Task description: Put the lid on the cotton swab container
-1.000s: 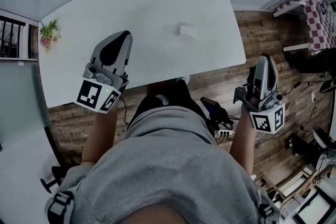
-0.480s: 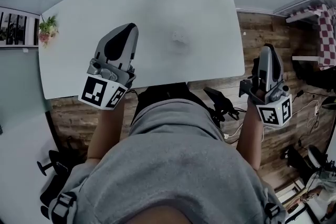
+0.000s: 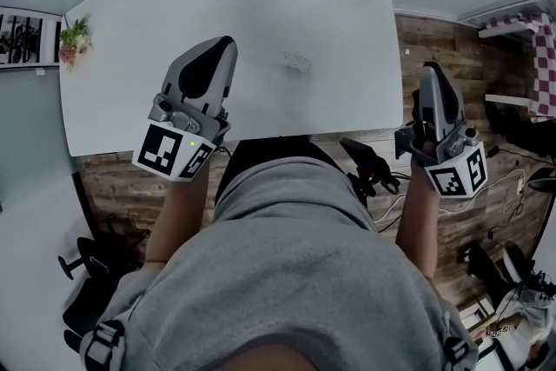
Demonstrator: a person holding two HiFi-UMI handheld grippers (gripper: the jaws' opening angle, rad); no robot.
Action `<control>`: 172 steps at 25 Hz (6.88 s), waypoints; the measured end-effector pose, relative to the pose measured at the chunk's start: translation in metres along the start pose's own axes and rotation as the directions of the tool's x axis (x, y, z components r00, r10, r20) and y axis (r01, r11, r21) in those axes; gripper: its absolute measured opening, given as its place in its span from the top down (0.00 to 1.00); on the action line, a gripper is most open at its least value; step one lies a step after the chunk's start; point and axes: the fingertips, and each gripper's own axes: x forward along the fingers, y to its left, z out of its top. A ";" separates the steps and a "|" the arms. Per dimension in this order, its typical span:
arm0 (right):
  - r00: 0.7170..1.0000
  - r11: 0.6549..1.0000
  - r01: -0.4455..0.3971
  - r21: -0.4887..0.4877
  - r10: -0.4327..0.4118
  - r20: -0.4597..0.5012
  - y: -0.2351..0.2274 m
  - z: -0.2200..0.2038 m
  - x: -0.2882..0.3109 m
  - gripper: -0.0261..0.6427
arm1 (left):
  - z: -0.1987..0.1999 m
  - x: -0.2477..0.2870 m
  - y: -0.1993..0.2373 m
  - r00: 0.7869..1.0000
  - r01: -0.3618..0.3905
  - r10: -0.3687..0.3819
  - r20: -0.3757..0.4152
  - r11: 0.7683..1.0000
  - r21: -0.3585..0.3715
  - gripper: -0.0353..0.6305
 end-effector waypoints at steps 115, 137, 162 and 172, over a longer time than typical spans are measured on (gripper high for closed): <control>0.544 0.673 -0.711 -0.205 0.341 -0.767 0.078 -0.155 0.104 0.64 | -0.054 0.021 -0.036 0.876 0.473 -0.469 -0.111 0.881 0.011 0.87; 0.503 0.649 -0.737 -0.190 0.339 -0.795 0.092 -0.167 0.094 0.64 | -0.042 0.020 -0.058 0.853 0.515 -0.506 -0.126 0.856 0.050 0.63; 0.488 0.538 -0.797 -0.275 0.306 -0.817 0.122 -0.174 0.082 0.64 | -0.019 0.037 -0.057 0.876 0.475 -0.481 -0.022 0.871 -0.129 0.61; 0.467 0.560 -0.801 -0.211 0.364 -0.806 0.111 -0.206 0.077 0.64 | -0.059 0.042 -0.052 0.864 0.470 -0.495 -0.096 0.859 -0.204 0.61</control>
